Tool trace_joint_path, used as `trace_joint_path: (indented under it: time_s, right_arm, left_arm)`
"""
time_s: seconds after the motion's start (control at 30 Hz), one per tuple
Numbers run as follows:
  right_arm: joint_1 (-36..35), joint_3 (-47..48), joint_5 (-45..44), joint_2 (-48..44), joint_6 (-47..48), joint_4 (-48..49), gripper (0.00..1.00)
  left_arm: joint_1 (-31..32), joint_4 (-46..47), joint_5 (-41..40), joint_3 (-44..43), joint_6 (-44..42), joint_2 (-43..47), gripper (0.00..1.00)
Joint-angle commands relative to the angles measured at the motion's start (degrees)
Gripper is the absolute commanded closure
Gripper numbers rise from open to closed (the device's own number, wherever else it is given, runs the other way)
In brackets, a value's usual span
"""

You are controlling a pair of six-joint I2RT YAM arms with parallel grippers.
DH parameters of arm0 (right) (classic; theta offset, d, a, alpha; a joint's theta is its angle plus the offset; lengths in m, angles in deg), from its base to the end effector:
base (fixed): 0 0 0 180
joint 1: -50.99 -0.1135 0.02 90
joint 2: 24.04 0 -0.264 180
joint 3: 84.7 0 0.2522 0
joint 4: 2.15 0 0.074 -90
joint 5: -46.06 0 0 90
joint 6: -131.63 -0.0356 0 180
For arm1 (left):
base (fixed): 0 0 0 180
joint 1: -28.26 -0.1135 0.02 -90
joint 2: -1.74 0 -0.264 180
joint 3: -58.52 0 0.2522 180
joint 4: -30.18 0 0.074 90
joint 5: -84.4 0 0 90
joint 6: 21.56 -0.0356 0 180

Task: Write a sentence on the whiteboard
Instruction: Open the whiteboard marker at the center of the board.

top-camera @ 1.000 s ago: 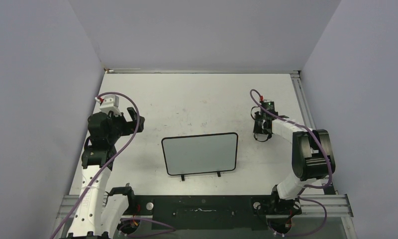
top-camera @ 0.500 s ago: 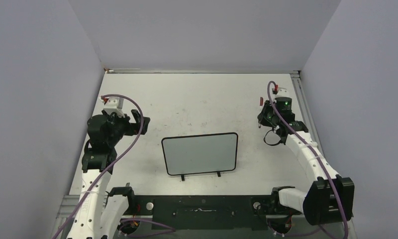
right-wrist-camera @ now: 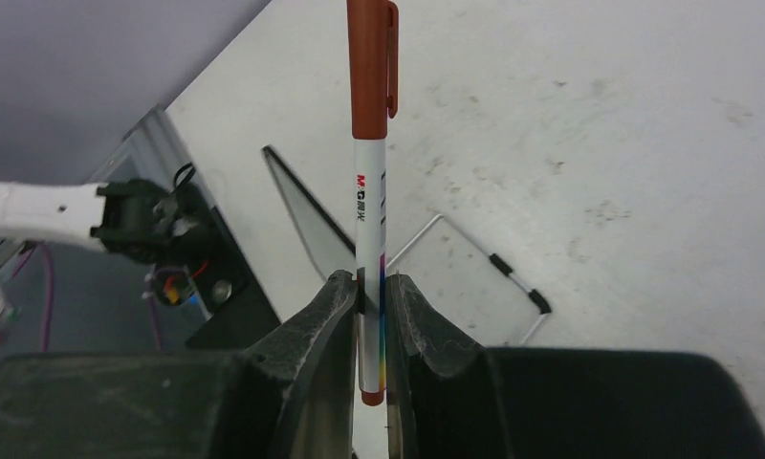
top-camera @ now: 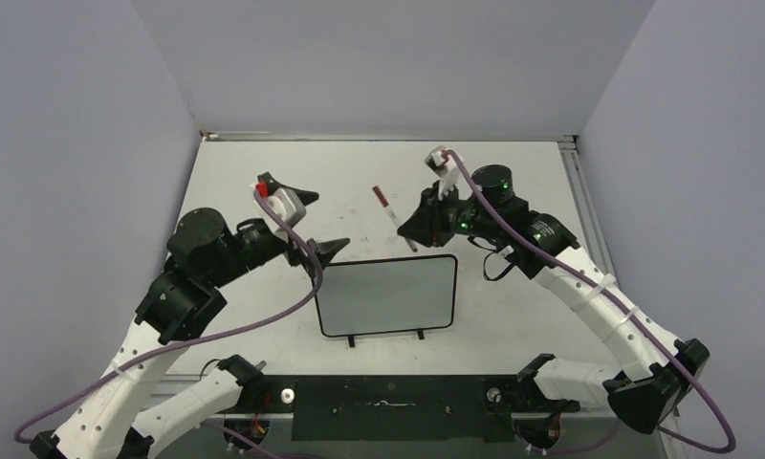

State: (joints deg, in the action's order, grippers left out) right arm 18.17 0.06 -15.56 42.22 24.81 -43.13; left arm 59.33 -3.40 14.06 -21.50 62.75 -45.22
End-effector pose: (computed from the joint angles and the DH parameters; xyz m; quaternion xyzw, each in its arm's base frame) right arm 0.2011 0.1498 0.3949 -0.2471 0.7792 0.4111 0.4034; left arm 0.1298 -0.0922 0.4431 0.3347 0.6263 -0.2707 0.6500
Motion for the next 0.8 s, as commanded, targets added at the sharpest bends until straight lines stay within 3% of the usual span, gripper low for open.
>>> trace_joint_path:
  time_s: [0.0, 0.23, 0.4, 0.47, 0.77]
  right_arm:
    - [-7.53, 4.49, 5.31, 4.22, 1.29, -6.41, 0.95]
    - [-13.87, 8.96, 9.99, 8.26, 1.21, -13.65, 0.95]
    - [-15.08, 9.62, 12.41, 9.74, 2.23, -18.06, 0.95]
    - [-15.41, 9.51, 13.78, 10.6, 2.84, -20.06, 0.95]
    - [-20.05, 6.36, 17.68, 11.87, 2.14, -24.3, 0.95]
  left_arm:
    - [8.19, -4.72, -5.39, 2.56, -10.01, 4.36, 0.01]
    - [13.63, -11.26, -4.73, 1.86, -12.38, 7.64, 0.0]
    - [14.09, -18.69, 1.67, 1.43, -12.72, 7.12, 0.0]
    - [14.63, -20.46, 2.61, 2.75, -12.95, 7.16, 0.05]
    - [19.18, -17.94, 4.8, 8.87, -11.77, 11.47, 0.07]
